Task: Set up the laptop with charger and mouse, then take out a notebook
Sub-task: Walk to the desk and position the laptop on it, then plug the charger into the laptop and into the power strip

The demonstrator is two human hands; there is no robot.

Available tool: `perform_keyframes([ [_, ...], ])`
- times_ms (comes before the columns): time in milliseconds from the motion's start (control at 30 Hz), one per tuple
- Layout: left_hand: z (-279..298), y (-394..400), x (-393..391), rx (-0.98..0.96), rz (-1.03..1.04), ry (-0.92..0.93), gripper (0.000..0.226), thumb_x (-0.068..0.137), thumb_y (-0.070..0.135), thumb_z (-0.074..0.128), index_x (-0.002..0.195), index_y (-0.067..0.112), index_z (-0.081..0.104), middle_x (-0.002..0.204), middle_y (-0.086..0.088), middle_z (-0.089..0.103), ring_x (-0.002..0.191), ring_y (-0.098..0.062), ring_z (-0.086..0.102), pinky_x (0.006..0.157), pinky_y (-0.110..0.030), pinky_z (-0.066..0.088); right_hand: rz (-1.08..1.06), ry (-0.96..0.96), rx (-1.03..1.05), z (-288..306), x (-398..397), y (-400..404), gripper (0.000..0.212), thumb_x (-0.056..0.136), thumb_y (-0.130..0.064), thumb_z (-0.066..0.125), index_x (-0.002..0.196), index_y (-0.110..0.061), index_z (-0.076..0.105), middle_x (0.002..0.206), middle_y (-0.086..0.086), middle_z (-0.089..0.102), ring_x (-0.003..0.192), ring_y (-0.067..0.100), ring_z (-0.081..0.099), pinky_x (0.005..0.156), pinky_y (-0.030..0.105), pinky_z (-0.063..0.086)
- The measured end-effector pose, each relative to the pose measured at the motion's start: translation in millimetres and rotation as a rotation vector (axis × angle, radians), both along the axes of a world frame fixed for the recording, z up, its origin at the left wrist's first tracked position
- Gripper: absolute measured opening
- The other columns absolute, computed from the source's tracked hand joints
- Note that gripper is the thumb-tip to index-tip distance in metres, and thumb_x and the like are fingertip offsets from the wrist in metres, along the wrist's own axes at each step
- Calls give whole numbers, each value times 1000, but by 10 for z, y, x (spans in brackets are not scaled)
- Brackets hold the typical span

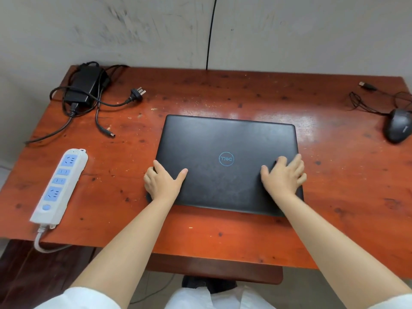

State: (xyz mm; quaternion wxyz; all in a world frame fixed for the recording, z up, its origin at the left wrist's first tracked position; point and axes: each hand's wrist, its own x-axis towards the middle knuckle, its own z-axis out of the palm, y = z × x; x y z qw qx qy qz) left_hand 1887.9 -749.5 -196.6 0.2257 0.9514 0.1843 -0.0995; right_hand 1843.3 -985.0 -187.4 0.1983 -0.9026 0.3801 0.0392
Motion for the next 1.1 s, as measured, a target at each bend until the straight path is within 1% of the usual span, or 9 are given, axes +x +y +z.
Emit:
perform_keyframes([
  [100, -14, 85, -124, 86, -186, -12, 74, 93, 44, 46, 145, 2, 15, 154, -21, 14, 143, -33, 8, 117, -43, 13, 406, 27, -116, -117, -71, 393, 50, 89, -36, 48, 131, -9, 39, 156, 16, 9, 144, 32, 3, 113, 57, 7],
  [167, -3, 233, -206, 130, -250, 1, 65, 97, 41, 38, 146, 6, 15, 156, -18, 9, 144, -30, 3, 118, -42, 12, 585, 44, -133, -163, -69, 665, 54, 92, -38, 42, 137, -11, 33, 157, 13, 10, 145, 29, 2, 114, 57, 6],
  [267, 71, 567, -264, 195, -269, -2, 57, 98, 38, 37, 144, 8, 23, 156, -16, 11, 145, -28, 4, 118, -41, 14, 743, 38, -127, -148, 11, 1058, 55, 93, -39, 38, 140, -13, 29, 157, 11, 12, 145, 28, 3, 115, 55, 6],
  [400, 180, 1125, -188, 227, -216, 16, 53, 97, 38, 38, 143, 11, 28, 156, -12, 15, 145, -27, 7, 118, -40, 18, 883, 47, -103, -64, 241, 1577, 54, 94, -39, 34, 142, -14, 26, 157, 10, 13, 145, 28, 1, 116, 53, 6],
  [533, 275, 1666, 76, 266, -241, 1, 52, 96, 34, 43, 141, 11, 32, 155, -11, 22, 144, -27, 12, 117, -40, 21, 900, 1, -47, 64, 628, 2079, 50, 95, -34, 36, 139, -11, 32, 155, 10, 20, 145, 28, 7, 117, 49, 8],
  [700, 293, 2236, 792, 235, -378, -25, 45, 96, 19, 43, 138, 4, 34, 151, -13, 30, 141, -26, 19, 116, -37, 20, 832, -98, -37, 152, 1318, 2692, 41, 92, -26, 44, 127, -5, 47, 139, 13, 47, 135, 28, 30, 112, 44, 24],
  [900, 232, 2500, 1625, 171, -546, -65, 41, 95, 11, 41, 136, 6, 38, 146, -8, 39, 136, -21, 30, 110, -35, 29, 705, 35, -108, 4, 1929, 2947, 46, 91, -26, 42, 134, -8, 38, 147, 11, 36, 140, 28, 22, 114, 44, 20],
  [1000, 193, 2470, 1965, 142, -592, -114, 40, 95, 10, 42, 135, 7, 39, 143, -8, 42, 133, -21, 33, 108, -34, 32, 669, -10, -144, -55, 2178, 2929, 44, 91, -21, 43, 132, -8, 39, 146, 11, 37, 139, 27, 24, 112, 43, 23],
  [1100, 146, 2479, 2205, 118, -600, -145, 38, 93, 8, 44, 131, 7, 43, 141, -9, 44, 132, -23, 35, 107, -34, 33, 724, -67, -181, -75, 2483, 2959, 52, 88, -11, 47, 137, -7, 33, 152, 10, 28, 142, 27, 18, 114, 46, 19],
])
